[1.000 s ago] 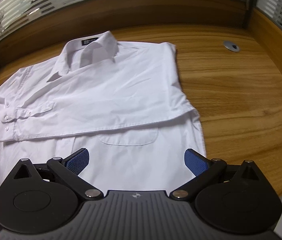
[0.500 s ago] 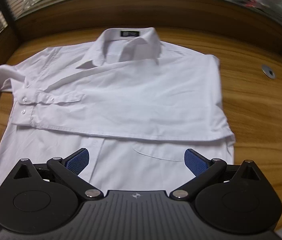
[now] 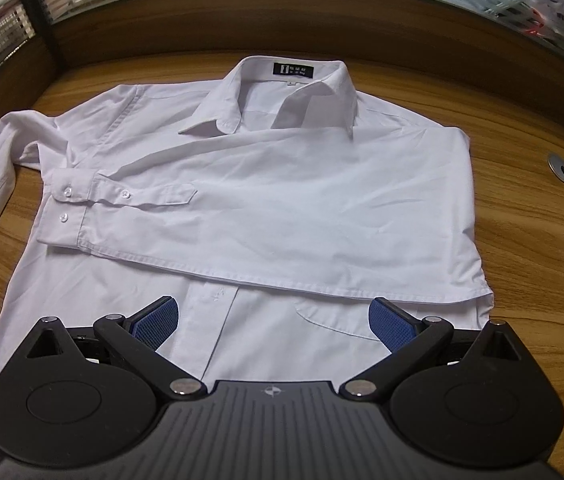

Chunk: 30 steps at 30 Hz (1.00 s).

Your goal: Fold clothes

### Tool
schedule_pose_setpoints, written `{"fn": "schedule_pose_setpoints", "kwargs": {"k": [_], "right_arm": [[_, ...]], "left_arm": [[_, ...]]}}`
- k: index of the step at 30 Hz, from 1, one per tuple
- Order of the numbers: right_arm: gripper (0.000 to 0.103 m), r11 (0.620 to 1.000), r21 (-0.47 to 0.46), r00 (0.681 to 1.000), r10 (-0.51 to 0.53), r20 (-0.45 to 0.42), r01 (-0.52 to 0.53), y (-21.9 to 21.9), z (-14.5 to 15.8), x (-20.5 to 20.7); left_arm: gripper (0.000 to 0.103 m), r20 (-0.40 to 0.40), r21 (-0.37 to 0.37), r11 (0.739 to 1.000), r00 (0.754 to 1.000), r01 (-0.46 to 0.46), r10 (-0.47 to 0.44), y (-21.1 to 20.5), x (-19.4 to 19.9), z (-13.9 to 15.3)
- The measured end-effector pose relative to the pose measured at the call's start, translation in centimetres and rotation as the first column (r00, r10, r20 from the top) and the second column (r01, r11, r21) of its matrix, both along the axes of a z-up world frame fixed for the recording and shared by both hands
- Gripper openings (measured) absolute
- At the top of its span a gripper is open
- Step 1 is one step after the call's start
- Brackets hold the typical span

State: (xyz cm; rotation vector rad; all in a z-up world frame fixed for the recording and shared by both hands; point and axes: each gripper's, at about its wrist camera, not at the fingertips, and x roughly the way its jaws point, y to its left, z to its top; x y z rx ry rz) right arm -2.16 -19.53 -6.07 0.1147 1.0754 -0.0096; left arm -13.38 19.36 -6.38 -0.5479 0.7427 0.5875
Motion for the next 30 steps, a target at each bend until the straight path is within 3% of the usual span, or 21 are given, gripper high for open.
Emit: {"fn": "schedule_pose_setpoints", "kwargs": {"k": [5,8,11,14,18,22,26,30], "right_arm": [[0.102,1.000,0.001,1.000,-0.030,-0.002,0.030,-0.7,-0.1,-0.4],[0.102,0.999,0.002,0.999,-0.047,-0.003,0.047,-1.1,-0.2,-0.7],[0.102,0.998,0.003,0.998,-0.057,-0.003,0.057,-1.4,-0.3,-1.0],[0.102,0.998,0.001,0.998,-0.063,0.001,0.063,-1.7,-0.2,-1.2],[0.102,0.997,0.001,0.996,-0.083,0.013,0.083,-2.1,0.1,-1.7],[0.102,0.994,-0.005,0.994,-0.107,0.017,0.107,-2.8,0.2,-2.5],[0.102,0.989,-0.010,0.989,-0.145,0.016,0.145,-3.9,0.2,-3.5],[0.102,0.979,-0.004,0.979,-0.203,0.008,0.203,-5.2,0.0,-5.0]], "left_arm": [[0.007,0.068,0.071,0.995,0.995,0.072,-0.077,-1.6,1.4,2.6],[0.007,0.087,0.147,0.976,0.981,0.158,-0.172,-3.4,2.9,5.1],[0.006,0.078,0.232,0.932,0.950,0.279,-0.303,-6.1,4.8,7.5],[0.006,0.072,0.305,0.866,0.898,0.395,-0.435,-9.5,6.6,9.6],[0.006,0.095,0.314,0.794,0.815,0.520,-0.571,-13.8,8.9,11.5],[0.006,0.117,0.318,0.702,0.708,0.637,-0.696,-18.4,11.0,12.3],[0.006,0.155,0.334,0.584,0.568,0.740,-0.809,-23.3,12.5,13.5],[0.006,0.160,0.310,0.442,0.413,0.841,-0.897,-28.7,14.2,14.0]]}}
